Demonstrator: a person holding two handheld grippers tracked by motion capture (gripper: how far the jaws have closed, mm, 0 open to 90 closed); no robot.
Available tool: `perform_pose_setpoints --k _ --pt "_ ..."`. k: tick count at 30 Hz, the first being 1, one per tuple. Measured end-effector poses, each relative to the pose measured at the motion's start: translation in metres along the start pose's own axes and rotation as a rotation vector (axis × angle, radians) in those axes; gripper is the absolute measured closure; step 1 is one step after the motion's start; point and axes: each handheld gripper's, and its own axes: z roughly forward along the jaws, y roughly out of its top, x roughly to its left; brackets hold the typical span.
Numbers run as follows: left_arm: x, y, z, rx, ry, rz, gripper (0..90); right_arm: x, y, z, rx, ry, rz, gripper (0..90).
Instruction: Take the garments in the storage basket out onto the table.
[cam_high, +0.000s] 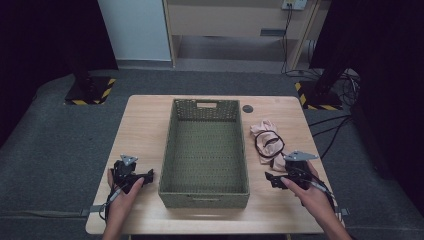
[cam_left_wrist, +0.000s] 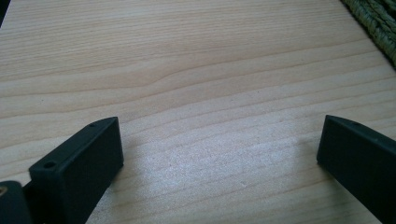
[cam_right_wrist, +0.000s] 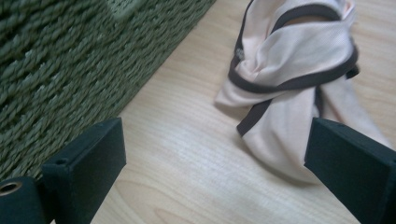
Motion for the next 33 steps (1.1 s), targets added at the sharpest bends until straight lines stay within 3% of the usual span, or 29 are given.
perform_pose_setpoints --k 15,33 --pt "0.0 0.0 0.0 0.0 0.0 0.0 0.0 0.018 -0.021 0.013 0.043 0.042 -0.011 5.9" --pt "0.0 0.0 0.0 0.0 0.0 0.0 0.0 0.024 -0.039 0.035 0.047 0.007 0.007 4.6"
